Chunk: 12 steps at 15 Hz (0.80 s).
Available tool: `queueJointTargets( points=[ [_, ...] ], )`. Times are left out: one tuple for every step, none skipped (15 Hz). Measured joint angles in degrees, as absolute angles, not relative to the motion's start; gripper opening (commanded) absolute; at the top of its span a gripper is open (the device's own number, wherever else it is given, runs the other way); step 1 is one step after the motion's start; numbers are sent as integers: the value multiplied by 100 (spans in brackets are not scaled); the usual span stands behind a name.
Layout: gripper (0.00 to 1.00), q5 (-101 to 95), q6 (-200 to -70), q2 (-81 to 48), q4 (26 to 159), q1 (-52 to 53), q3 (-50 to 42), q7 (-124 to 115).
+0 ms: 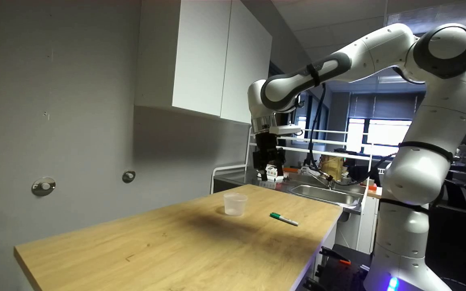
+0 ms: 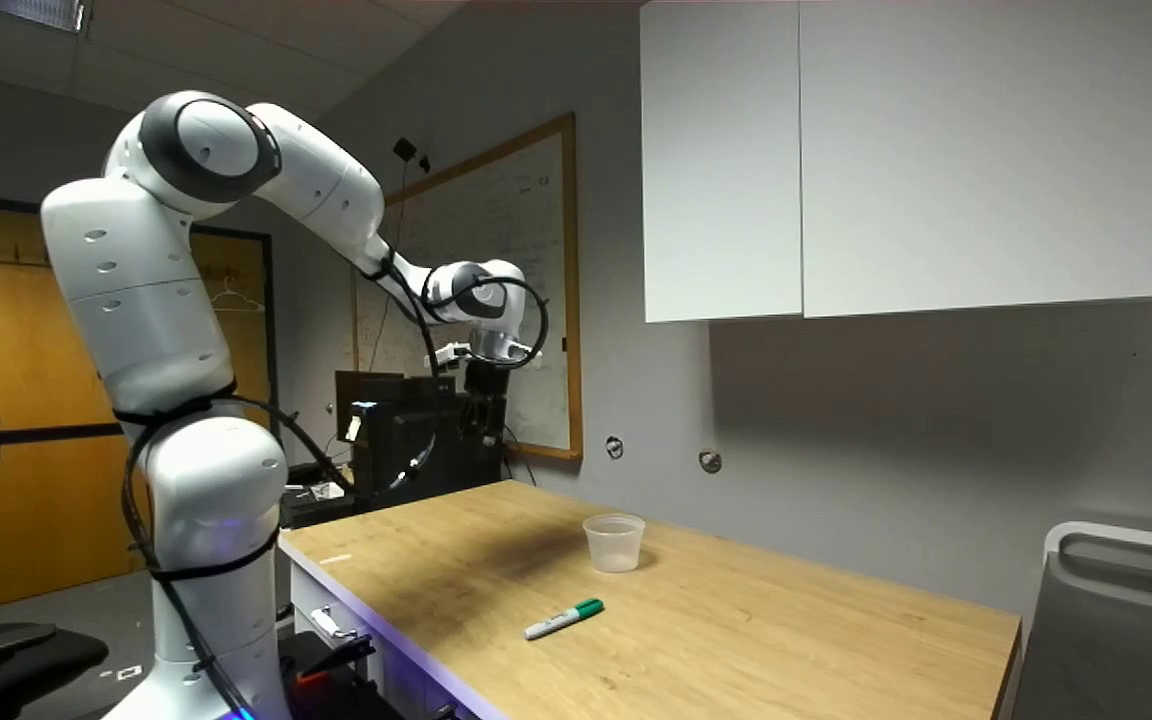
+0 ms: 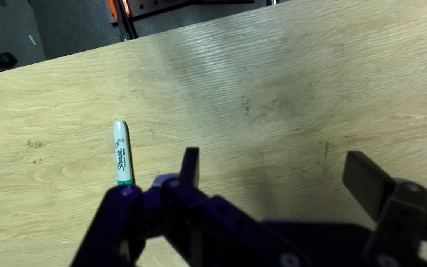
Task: Pick up the pen and put it in the cup
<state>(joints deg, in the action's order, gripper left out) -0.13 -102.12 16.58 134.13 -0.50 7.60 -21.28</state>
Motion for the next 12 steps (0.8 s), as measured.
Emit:
queueJointTargets(
  points=[
    [100, -15, -10212, 1652, 13421, -50, 758, -2128],
    [100, -21, -10212, 1644, 13424, -50, 757, -2128],
    [100, -27, -10215, 1634, 13424, -50, 757, -2128],
    [100, -48, -10228, 1621, 13424, -50, 757, -2128],
    [100, -65, -10251, 1609, 13424, -50, 752, -2121],
    [100, -81, -10290, 1597, 13425, -51, 738, -2118],
    [100, -98, -10335, 1585, 13427, -53, 707, -2108],
    [100, -109, -10393, 1570, 13430, -57, 659, -2086],
    [100, -125, -10473, 1551, 13438, -66, 589, -2039],
    [100, -135, -10560, 1528, 13450, -83, 509, -1958],
    [100, -140, -10647, 1501, 13466, -112, 415, -1850],
    [100, -146, -10733, 1471, 13482, -148, 316, -1736]
  ],
)
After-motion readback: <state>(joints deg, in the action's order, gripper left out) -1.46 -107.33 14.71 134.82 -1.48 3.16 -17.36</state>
